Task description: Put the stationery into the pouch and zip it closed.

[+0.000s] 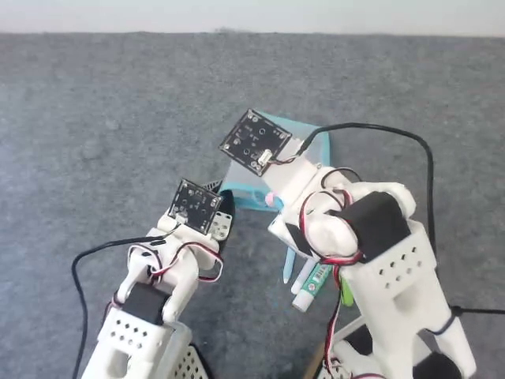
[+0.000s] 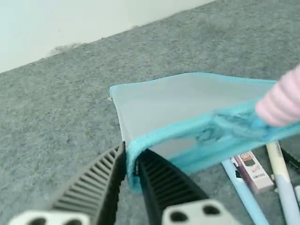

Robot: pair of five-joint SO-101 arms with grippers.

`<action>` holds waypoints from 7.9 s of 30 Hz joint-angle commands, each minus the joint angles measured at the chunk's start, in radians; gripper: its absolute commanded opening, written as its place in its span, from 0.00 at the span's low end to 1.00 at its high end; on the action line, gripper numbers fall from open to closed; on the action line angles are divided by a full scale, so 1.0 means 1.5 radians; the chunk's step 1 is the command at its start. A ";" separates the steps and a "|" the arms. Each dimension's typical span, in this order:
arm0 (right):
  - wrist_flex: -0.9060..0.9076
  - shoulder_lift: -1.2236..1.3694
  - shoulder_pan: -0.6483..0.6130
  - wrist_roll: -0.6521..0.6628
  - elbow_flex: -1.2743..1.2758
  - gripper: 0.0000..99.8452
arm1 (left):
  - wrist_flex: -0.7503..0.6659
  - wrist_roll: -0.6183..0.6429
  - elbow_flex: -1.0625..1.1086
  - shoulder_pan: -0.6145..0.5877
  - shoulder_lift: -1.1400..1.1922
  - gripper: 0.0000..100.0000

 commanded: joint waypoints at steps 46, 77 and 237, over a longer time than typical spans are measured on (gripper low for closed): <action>-0.873 -0.125 -0.108 -0.189 0.713 0.15 | -0.021 0.042 -0.021 -0.096 -0.009 0.01; -0.643 -0.127 0.126 -0.101 0.567 0.01 | -0.020 0.042 -0.016 -0.096 -0.009 0.01; -0.349 0.314 0.378 -0.083 0.351 0.17 | -0.052 0.064 -0.013 -0.205 -0.013 0.01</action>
